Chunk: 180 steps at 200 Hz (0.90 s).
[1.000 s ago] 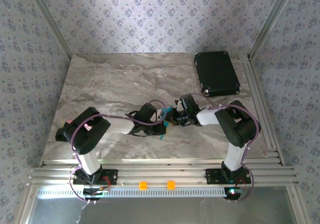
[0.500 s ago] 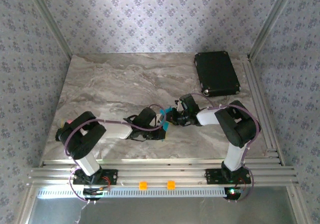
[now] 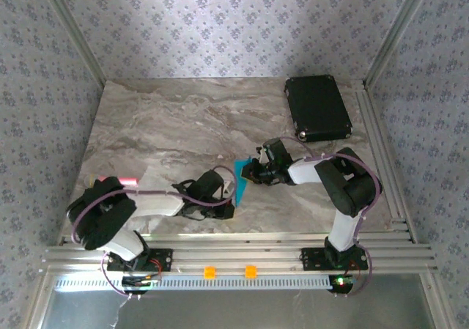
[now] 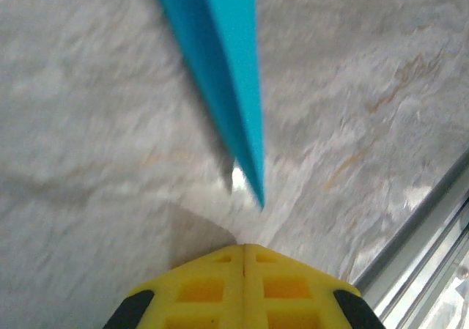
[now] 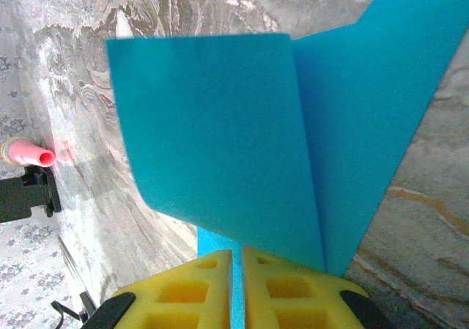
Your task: Fold a paper plane with a square sheet of paper (pick it up from the middle)
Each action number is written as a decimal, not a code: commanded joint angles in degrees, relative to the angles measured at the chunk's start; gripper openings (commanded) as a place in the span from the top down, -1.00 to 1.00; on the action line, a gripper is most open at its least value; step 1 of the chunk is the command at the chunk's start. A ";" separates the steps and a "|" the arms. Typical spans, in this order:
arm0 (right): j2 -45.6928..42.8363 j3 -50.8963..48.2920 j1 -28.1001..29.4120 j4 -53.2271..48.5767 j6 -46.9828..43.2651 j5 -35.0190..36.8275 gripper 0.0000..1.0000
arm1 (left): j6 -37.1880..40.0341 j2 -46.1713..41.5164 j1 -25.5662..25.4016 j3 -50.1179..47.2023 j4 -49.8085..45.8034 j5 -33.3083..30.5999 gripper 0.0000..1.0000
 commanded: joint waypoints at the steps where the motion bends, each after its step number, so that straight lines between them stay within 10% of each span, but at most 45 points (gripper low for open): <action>1: 2.23 -2.14 0.81 -6.29 0.93 3.50 0.73 | -1.01 -6.63 -0.28 -1.01 -3.56 -3.38 0.94; 50: 1.92 -2.22 1.12 -5.89 1.97 3.54 0.73 | -5.17 -5.34 7.55 1.66 8.07 3.57 0.92; 180: 2.09 -2.40 0.61 -5.94 2.06 3.07 0.73 | -4.23 18.02 7.38 12.51 9.28 4.13 1.00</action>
